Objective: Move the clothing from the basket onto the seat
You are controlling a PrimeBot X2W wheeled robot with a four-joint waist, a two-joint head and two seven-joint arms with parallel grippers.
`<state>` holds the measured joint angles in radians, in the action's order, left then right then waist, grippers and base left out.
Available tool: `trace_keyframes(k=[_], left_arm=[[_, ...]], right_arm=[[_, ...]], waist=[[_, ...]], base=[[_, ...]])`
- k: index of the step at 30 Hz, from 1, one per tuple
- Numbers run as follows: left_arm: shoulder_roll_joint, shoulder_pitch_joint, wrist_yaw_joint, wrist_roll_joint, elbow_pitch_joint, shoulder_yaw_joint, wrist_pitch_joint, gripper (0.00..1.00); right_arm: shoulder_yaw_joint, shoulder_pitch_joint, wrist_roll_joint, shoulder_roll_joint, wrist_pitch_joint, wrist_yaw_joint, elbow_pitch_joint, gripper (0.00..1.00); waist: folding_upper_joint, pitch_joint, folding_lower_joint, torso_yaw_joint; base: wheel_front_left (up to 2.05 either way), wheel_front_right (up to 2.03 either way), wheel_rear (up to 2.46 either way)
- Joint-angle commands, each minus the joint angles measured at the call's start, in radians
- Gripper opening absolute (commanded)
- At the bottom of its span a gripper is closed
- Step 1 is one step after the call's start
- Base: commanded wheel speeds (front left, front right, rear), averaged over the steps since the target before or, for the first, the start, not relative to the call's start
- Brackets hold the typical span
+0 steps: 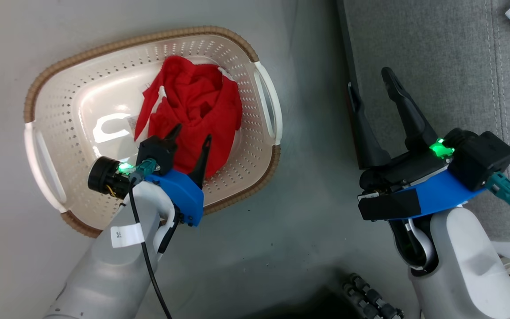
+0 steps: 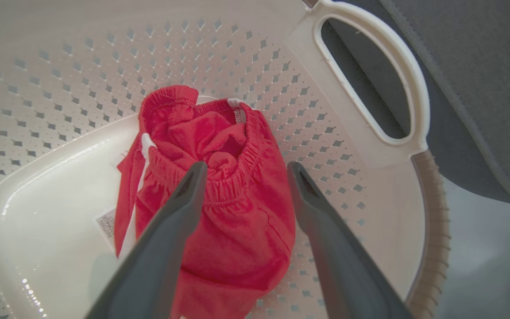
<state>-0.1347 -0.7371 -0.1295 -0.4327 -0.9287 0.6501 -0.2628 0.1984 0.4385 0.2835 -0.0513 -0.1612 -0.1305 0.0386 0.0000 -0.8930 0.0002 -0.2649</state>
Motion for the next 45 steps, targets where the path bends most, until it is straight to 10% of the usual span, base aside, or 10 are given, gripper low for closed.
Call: trace_keyframes(k=[1,30,31,32,34,45], left_arm=[[-0.003,-0.030,-0.001,-0.016,-0.022,0.013,-0.003,1.00],[0.050,-0.178,0.109,-0.096,-0.342,0.052,0.081,1.00],[0.050,-0.180,0.108,-0.096,-0.344,0.054,0.085,0.92],[0.049,-0.182,0.105,-0.095,-0.345,0.057,0.086,0.48],[0.047,-0.189,0.098,-0.088,-0.346,0.063,0.080,0.00],[0.050,-0.197,0.073,-0.103,-0.353,0.073,0.088,0.00]], right_arm=[[0.004,0.007,0.005,0.002,-0.009,0.000,-0.008,1.00],[0.030,-0.032,0.045,0.002,-0.030,0.000,-0.046,1.00],[0.031,-0.032,0.047,0.002,-0.031,0.000,-0.046,1.00],[0.032,-0.033,0.048,0.002,-0.031,0.000,-0.045,1.00],[0.033,-0.033,0.051,0.002,-0.032,0.000,-0.044,1.00],[0.040,-0.021,0.062,0.002,-0.038,0.000,-0.035,1.00]], waist=[[0.0000,-0.018,-0.0002,-0.013],[0.0000,-0.090,-0.0002,-0.054],[0.0000,-0.090,-0.0002,-0.055],[0.0000,-0.089,-0.0002,-0.056],[0.0000,-0.089,-0.0002,-0.057],[0.0000,-0.086,-0.0002,-0.062]], base=[[0.00,0.00,0.00],[0.00,0.00,0.00],[0.00,0.00,0.00],[0.00,0.00,0.00],[0.00,0.00,0.00],[0.00,0.00,0.00]])
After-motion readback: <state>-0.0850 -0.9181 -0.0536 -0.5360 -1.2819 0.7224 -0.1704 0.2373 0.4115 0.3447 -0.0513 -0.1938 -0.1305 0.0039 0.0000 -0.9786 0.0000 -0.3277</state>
